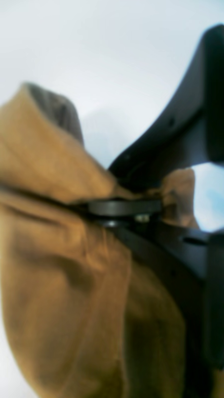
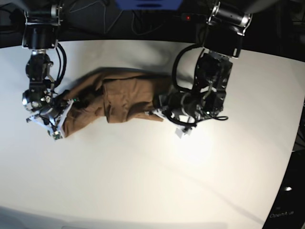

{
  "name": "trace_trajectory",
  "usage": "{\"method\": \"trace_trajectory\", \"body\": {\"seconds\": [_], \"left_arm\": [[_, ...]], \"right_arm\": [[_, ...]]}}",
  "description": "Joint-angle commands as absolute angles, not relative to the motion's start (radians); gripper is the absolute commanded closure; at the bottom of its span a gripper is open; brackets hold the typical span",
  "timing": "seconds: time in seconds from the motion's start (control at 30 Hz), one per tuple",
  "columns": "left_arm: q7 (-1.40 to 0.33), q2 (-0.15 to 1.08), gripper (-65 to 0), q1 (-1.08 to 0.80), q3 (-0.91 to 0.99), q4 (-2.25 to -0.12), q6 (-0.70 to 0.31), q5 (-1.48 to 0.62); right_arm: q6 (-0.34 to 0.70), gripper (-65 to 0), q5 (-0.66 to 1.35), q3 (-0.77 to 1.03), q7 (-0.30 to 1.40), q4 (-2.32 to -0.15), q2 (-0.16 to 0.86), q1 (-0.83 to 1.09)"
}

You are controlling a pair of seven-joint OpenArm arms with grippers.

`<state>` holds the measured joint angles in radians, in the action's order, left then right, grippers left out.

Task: Fold the T-shirt properly
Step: 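Lift the strip end with the right gripper and fold it toward the left gripper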

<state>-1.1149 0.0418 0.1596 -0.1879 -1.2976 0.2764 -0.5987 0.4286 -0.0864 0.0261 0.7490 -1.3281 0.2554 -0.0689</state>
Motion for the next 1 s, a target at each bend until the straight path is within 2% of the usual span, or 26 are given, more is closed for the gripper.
{"method": "trace_trajectory", "body": {"seconds": [0.0,0.27,0.5,0.73,0.97], "left_arm": [[-1.106,0.058,-2.2,0.153,-0.174,-1.29,0.311,-0.499],[-1.106,0.058,-2.2,0.168,-0.125,-1.288,0.311,-0.498],[-1.106,0.048,-2.2,0.196,-0.133,-1.288,0.311,-0.498],[-1.113,0.025,-2.2,0.202,-0.134,-1.299,0.311,-0.498],[-1.116,0.019,-2.2,0.211,-0.136,-1.3,0.311,-0.498]], "right_arm": [[0.435,-2.6,-0.148,0.03,0.862,-1.319,0.262,-0.058],[0.435,-2.6,-0.312,0.025,0.875,-1.392,0.259,-0.064],[0.441,-2.6,-0.549,0.016,0.888,-1.497,0.173,-0.065],[0.441,-2.6,-0.76,-0.082,0.888,-1.604,0.101,-0.058],[0.441,-2.6,-0.984,-0.168,0.881,-1.615,0.015,-0.033]]}}
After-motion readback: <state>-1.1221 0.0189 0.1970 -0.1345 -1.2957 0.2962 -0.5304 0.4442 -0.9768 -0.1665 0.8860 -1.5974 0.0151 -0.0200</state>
